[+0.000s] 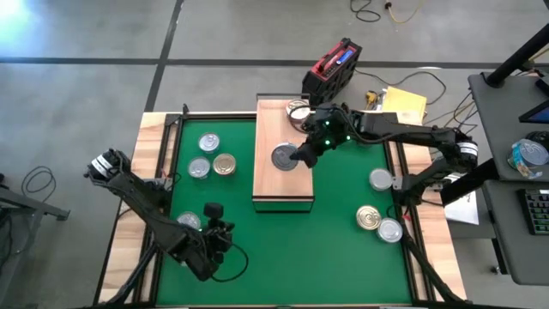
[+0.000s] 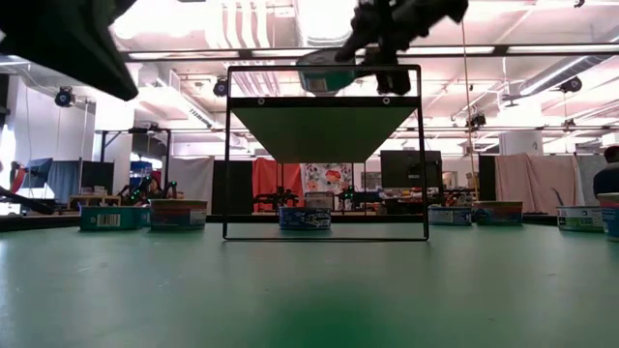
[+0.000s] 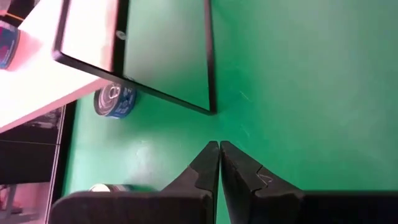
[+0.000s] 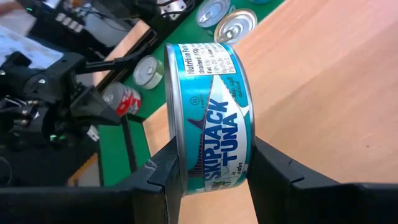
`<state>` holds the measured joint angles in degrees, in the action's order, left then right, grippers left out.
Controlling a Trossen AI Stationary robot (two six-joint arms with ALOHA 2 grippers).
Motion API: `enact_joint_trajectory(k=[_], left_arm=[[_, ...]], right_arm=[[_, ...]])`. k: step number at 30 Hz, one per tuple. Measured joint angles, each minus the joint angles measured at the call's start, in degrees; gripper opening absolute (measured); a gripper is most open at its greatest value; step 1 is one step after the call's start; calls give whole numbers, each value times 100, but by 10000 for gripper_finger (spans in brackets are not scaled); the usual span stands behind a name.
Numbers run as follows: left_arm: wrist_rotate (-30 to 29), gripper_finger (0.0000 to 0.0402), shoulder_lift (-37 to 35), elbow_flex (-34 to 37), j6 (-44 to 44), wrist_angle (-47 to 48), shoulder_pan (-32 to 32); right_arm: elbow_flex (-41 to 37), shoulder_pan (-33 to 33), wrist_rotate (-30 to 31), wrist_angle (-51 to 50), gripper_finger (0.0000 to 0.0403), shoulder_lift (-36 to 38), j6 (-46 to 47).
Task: Stack canned seafood by type on shelf
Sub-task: Put the bottom light blue tuna can on the shelf
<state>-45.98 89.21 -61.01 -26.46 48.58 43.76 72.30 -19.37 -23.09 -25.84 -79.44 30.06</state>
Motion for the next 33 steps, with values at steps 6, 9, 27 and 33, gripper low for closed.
enact_joint_trajectory(k=[6,9,27,33], left_arm=[[-7,0,-130,8,338,-253,-380],[-24,0,-135,36,440,-239,-545],[-771,0,-325,90,166,1109,-1172],[-815,0,-400,93,47,1273,-1194]], right_arm=[[-928,-701,-930,968,131,207,348],[-1402,-1012,-1403,1704,131,304,790],[-2224,-1754,-1948,2207,131,365,1392],[-2248,-1780,-1949,2227,131,363,1392]])
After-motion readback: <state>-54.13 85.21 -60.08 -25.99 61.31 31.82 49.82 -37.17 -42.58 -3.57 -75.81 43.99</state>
